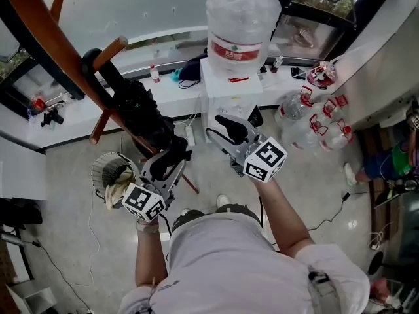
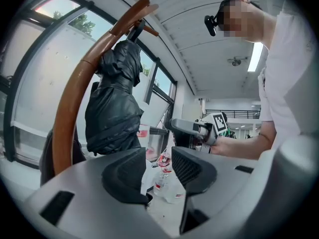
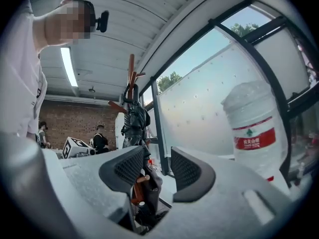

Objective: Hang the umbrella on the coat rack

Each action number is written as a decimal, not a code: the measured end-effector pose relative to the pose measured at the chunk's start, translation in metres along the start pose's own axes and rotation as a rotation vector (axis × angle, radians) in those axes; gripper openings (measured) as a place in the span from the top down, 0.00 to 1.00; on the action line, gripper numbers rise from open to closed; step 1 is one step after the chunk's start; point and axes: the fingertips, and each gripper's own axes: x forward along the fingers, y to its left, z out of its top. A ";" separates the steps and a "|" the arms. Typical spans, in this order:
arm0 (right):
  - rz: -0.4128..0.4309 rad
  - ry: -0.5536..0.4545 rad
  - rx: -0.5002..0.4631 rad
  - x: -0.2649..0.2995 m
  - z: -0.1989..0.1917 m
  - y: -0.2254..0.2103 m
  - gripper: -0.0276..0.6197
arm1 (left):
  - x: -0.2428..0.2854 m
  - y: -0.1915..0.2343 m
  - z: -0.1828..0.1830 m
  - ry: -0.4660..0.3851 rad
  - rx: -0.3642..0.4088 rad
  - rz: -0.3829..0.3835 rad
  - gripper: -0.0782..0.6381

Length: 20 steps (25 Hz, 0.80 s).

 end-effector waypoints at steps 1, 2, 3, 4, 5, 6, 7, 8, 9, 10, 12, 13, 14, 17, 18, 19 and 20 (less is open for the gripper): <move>-0.017 0.002 0.000 -0.007 -0.002 -0.003 0.69 | 0.005 -0.001 -0.001 0.003 0.001 -0.011 0.70; -0.035 0.004 0.003 -0.014 -0.004 -0.005 0.70 | 0.010 -0.003 -0.001 0.007 0.002 -0.022 0.70; -0.052 0.006 0.007 -0.021 -0.007 -0.008 0.71 | 0.015 -0.005 -0.002 0.014 0.005 -0.034 0.70; -0.068 0.007 0.012 -0.027 -0.009 -0.009 0.73 | 0.020 -0.007 -0.003 0.021 0.007 -0.047 0.70; -0.083 0.009 0.016 -0.034 -0.013 -0.010 0.73 | 0.025 -0.010 -0.005 0.028 0.008 -0.061 0.70; -0.098 0.012 0.019 -0.041 -0.016 -0.011 0.74 | 0.029 -0.013 -0.007 0.033 0.006 -0.075 0.70; -0.113 0.015 0.020 -0.047 -0.019 -0.010 0.75 | 0.032 -0.016 -0.009 0.036 0.004 -0.089 0.70; -0.128 0.018 0.020 -0.052 -0.023 -0.010 0.76 | 0.036 -0.019 -0.010 0.039 0.003 -0.104 0.70; -0.142 0.021 0.021 -0.058 -0.026 -0.008 0.76 | 0.039 -0.022 -0.012 0.042 0.003 -0.117 0.70; -0.155 0.023 0.021 -0.063 -0.029 -0.007 0.77 | 0.041 -0.025 -0.013 0.047 0.005 -0.130 0.70; -0.178 0.032 0.017 -0.073 -0.036 -0.004 0.77 | 0.047 -0.031 -0.014 0.064 0.013 -0.152 0.70; -0.191 0.039 0.012 -0.078 -0.039 -0.003 0.78 | 0.050 -0.034 -0.015 0.070 0.016 -0.162 0.70; -0.204 0.047 0.006 -0.082 -0.043 -0.003 0.78 | 0.053 -0.036 -0.018 0.073 0.017 -0.172 0.70; -0.240 0.068 -0.004 -0.094 -0.054 0.001 0.80 | 0.060 -0.042 -0.023 0.081 0.016 -0.205 0.71; -0.250 0.076 -0.004 -0.096 -0.057 0.002 0.80 | 0.062 -0.043 -0.024 0.085 0.015 -0.214 0.71; -0.262 0.082 -0.004 -0.099 -0.061 0.003 0.80 | 0.064 -0.044 -0.025 0.088 0.013 -0.223 0.71; -0.274 0.087 -0.001 -0.102 -0.064 0.004 0.80 | 0.066 -0.045 -0.027 0.090 0.012 -0.231 0.71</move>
